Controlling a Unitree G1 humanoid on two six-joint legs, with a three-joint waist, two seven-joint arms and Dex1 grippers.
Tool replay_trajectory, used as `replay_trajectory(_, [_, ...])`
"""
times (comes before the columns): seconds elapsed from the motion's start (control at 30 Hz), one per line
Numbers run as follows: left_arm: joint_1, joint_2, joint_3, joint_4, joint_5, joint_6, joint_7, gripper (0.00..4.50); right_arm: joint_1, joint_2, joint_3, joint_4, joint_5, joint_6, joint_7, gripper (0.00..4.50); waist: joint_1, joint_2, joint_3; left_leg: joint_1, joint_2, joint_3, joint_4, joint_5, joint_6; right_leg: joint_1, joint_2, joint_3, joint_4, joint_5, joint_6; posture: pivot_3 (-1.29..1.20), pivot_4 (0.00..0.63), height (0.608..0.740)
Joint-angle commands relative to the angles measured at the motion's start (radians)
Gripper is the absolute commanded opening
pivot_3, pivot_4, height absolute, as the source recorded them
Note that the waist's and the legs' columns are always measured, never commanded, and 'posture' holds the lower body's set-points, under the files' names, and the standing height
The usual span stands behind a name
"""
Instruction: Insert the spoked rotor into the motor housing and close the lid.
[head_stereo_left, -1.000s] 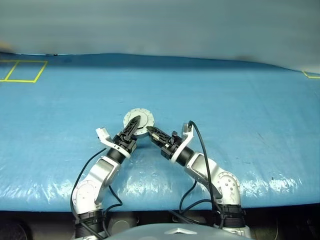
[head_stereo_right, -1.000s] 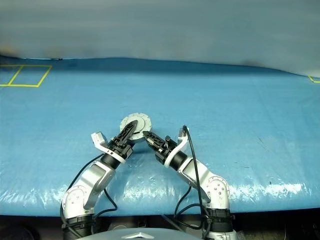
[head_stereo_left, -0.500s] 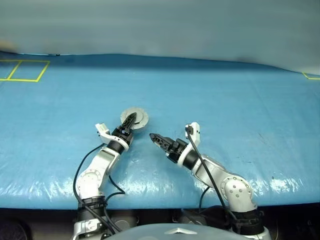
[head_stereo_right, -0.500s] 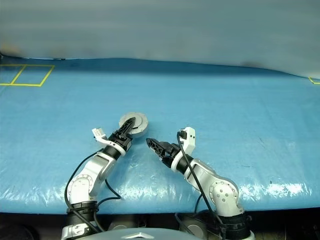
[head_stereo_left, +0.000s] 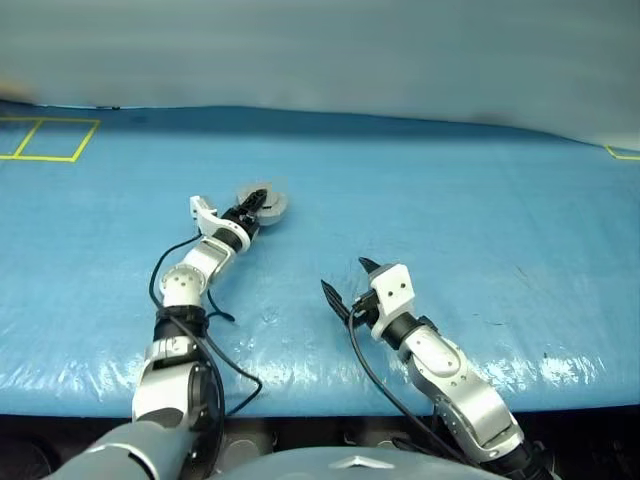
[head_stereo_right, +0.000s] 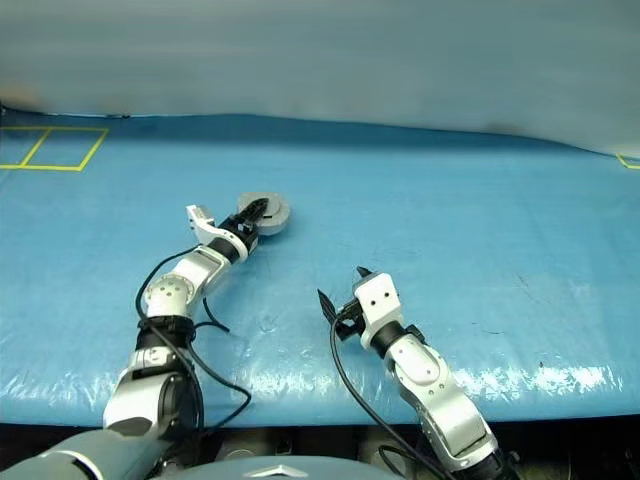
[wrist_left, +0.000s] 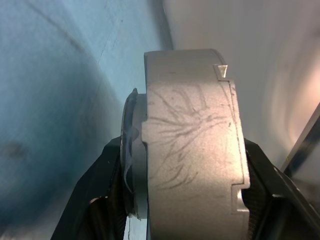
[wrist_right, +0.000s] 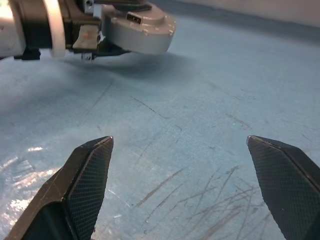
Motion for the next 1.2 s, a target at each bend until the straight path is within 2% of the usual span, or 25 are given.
replay_trajectory(0.03, [-0.129,0.016,0.019,0.132,0.079,-0.046,-0.099,2.35,0.018,0.04,-0.011,0.002,-0.043,-0.056,0.007,4.5,0.0,0.0,0.0,0.0,0.0,0.0,0.0,0.0,0.0,0.0,0.0,0.0,0.0,0.0,0.0,0.0,0.15,0.74])
replay_trajectory(0.23, [-0.253,0.03,0.048,0.357,0.211,-0.105,-0.159,2.35,0.039,0.086,-0.03,0.0,-0.072,-0.042,0.03,4.5,-0.004,-0.002,0.001,0.0,0.0,0.0,-0.001,0.0,0.0,0.0,0.0,-0.001,-0.002,0.0,0.0,0.0,0.15,0.74])
replay_trajectory(0.43, [-0.237,0.044,0.068,0.425,0.302,-0.092,-0.129,2.35,0.039,0.107,-0.043,0.003,-0.075,-0.009,0.063,4.5,-0.005,-0.002,0.002,0.001,0.001,0.0,-0.001,0.001,-0.001,0.0,0.0,-0.001,-0.001,0.0,0.0,0.0,0.15,0.74])
replay_trajectory(0.47, [-0.221,0.049,0.072,0.417,0.311,-0.077,-0.123,3.09,0.039,0.116,-0.048,0.004,-0.068,-0.002,0.067,4.5,-0.006,-0.002,0.002,0.002,0.001,0.001,-0.001,0.001,-0.001,0.001,0.0,0.0,0.0,0.0,0.0,0.0,0.15,0.74])
replay_trajectory(0.57, [-0.142,0.066,0.068,0.356,0.335,0.0,-0.103,3.97,0.029,0.132,-0.048,0.01,-0.071,0.016,0.086,4.5,-0.012,-0.002,0.002,0.007,0.001,0.002,-0.001,0.001,-0.002,0.004,0.0,0.002,0.003,-0.001,0.0,0.0,0.15,0.74])
replay_trajectory(0.6, [-0.1,0.073,0.065,0.313,0.34,0.039,-0.094,4.34,0.025,0.138,-0.047,0.012,-0.067,0.024,0.095,4.5,-0.017,-0.002,0.001,0.011,0.002,0.003,-0.002,0.001,-0.002,0.006,0.0,0.004,0.005,-0.001,-0.001,0.0,0.15,0.74])
replay_trajectory(0.63, [-0.047,0.081,0.061,0.254,0.342,0.084,-0.081,4.49,0.02,0.143,-0.046,0.015,-0.066,0.032,0.103,4.5,-0.022,-0.002,0.001,0.012,0.002,0.004,-0.002,0.001,-0.002,0.007,0.0,0.005,0.006,-0.002,-0.002,0.0,0.15,0.74])
replay_trajectory(0.73, [0.114,0.091,0.065,0.049,0.325,0.21,-0.03,4.49,0.009,0.154,-0.042,0.026,-0.067,0.051,0.127,4.5,-0.038,0.0,-0.003,0.017,0.009,0.005,-0.003,0.002,-0.004,0.008,0.001,0.007,0.008,-0.002,-0.002,0.0,0.15,0.74])
replay_trajectory(0.83, [0.275,0.088,0.083,-0.172,0.295,0.315,0.031,4.49,0.0,0.16,-0.04,0.03,-0.067,0.074,0.147,4.5,-0.044,0.002,-0.008,0.032,0.011,0.006,-0.007,-0.001,-0.002,0.02,0.001,0.007,0.009,-0.005,-0.007,0.0,0.15,0.74])
replay_trajectory(0.87, [0.309,0.085,0.086,-0.224,0.289,0.337,0.046,4.49,-0.002,0.161,-0.04,0.029,-0.07,0.078,0.152,4.5,-0.044,0.003,-0.01,0.034,0.012,0.006,-0.007,-0.001,-0.002,0.019,0.001,0.007,0.009,-0.007,-0.011,0.0,0.15,0.74])
replay_trajectory(1.0, [0.524,0.096,0.08,-0.512,0.26,0.436,0.085,4.49,-0.012,0.17,-0.058,0.03,-0.052,0.113,0.173,4.5,-0.045,0.005,-0.02,0.046,0.012,0.008,-0.014,-0.002,-0.007,0.023,-0.007,0.008,0.008,-0.01,-0.013,0.0,0.15,0.74])
replay_trajectory(1.1, [0.631,0.124,0.022,-0.659,0.294,0.399,0.028,4.49,-0.019,0.163,-0.056,0.03,-0.058,0.119,0.192,4.5,-0.039,0.007,-0.025,0.047,0.011,0.008,-0.019,-0.002,-0.013,0.022,-0.008,0.009,0.008,-0.011,-0.015,0.0,0.15,0.74])
replay_trajectory(1.2, [0.742,0.195,-0.118,-0.802,0.437,0.224,-0.085,4.49,-0.02,0.159,-0.062,0.024,-0.056,0.109,0.208,4.5,-0.036,0.008,-0.026,0.047,0.011,0.008,-0.023,-0.001,-0.014,0.019,-0.007,0.01,0.008,-0.011,-0.02,0.0,0.15,0.74])
